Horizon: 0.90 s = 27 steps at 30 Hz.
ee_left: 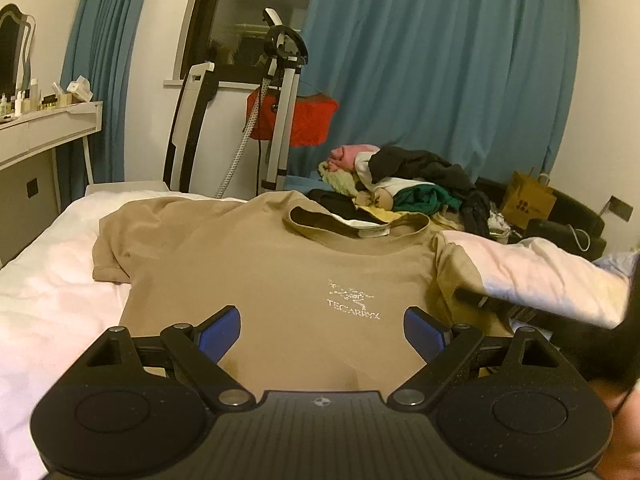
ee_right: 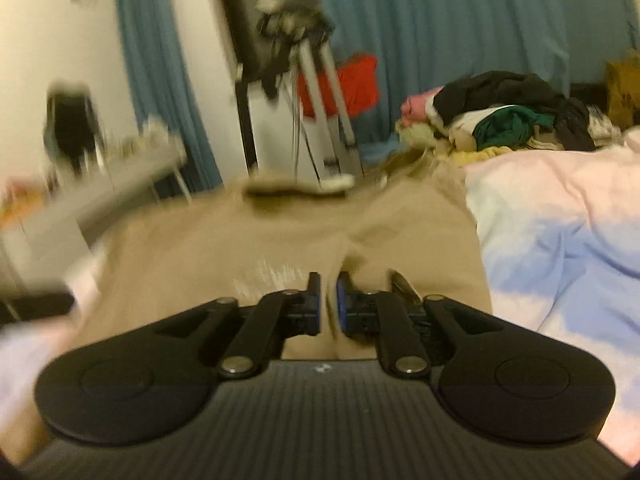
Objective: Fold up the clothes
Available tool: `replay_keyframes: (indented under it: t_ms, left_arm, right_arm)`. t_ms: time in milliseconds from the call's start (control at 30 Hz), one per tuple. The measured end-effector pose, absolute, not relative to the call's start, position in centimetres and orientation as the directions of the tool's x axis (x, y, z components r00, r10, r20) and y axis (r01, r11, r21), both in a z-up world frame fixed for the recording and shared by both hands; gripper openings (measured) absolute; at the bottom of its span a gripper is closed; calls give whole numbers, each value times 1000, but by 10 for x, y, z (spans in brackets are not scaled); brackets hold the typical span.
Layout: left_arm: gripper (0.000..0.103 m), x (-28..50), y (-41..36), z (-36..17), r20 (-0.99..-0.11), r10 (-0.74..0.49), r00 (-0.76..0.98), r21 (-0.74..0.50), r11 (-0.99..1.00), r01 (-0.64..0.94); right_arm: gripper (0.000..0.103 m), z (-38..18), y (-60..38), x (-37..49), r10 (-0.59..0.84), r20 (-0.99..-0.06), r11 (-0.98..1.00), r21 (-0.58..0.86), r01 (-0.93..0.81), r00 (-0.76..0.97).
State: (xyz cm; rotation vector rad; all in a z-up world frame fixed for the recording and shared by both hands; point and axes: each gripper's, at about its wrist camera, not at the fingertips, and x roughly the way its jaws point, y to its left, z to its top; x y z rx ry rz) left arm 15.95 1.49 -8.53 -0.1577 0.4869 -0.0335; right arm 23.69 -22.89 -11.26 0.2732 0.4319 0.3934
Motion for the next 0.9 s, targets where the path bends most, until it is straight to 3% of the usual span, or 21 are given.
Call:
replay_keyframes:
  t_ms: [33,67,100,167,267,433,567,667,767,867,900]
  left_arm:
    - [90,159,15,-85,-463,-73,883,-162,987,-4]
    - [90,159,15,-85,-463,-77,883,-167,986,-1]
    - [90,158,16,-85,-464,-82,882,-170,985,2]
    - [90,157,15,-86,-465,-85,881,-173,985,5]
    - [90,155,14,-87,-467,-89,880,-174,985,7]
    - [90,155,12,-89,-479,-87,874,-166,986,7]
    - [90,156,9,-93,-490,-84,868,-153,988,9]
    - [90,157,9,-96,-496,-82,865,-146,989,10]
    - [90,157,9,-97,-499,-81,863,-144,990,9]
    - [90,158,10,-98,-501,-82,862,-143,990,10]
    - [90,158,10,-98,-500,-83,862,-145,989,11]
  right_arm:
    - [38,-108,-237,236,440,-319,862,411,-296,840]
    - [59,-103,-246,236,455,-284,829,482,-285,844]
    - [67,-99,-255,235,471,-247,790,545,-281,847]
    - [67,-92,-274,232,476,-186,727,633,-266,859]
    - [67,-92,-303,230,418,-170,680,710,-183,893]
    - [65,-124,-353,234,334,-233,544,839,15,913]
    - [55,-159,-357,248,362,-370,509,847,151,856]
    - [41,-185,-339,259,410,-474,517,825,230,779]
    - [39,-185,-317,275,424,-507,596,780,191,750]
    - [12,-166,-313,284,392,-483,650,748,136,783]
    - [9,-158,-315,285,370,-476,666,735,130,797]
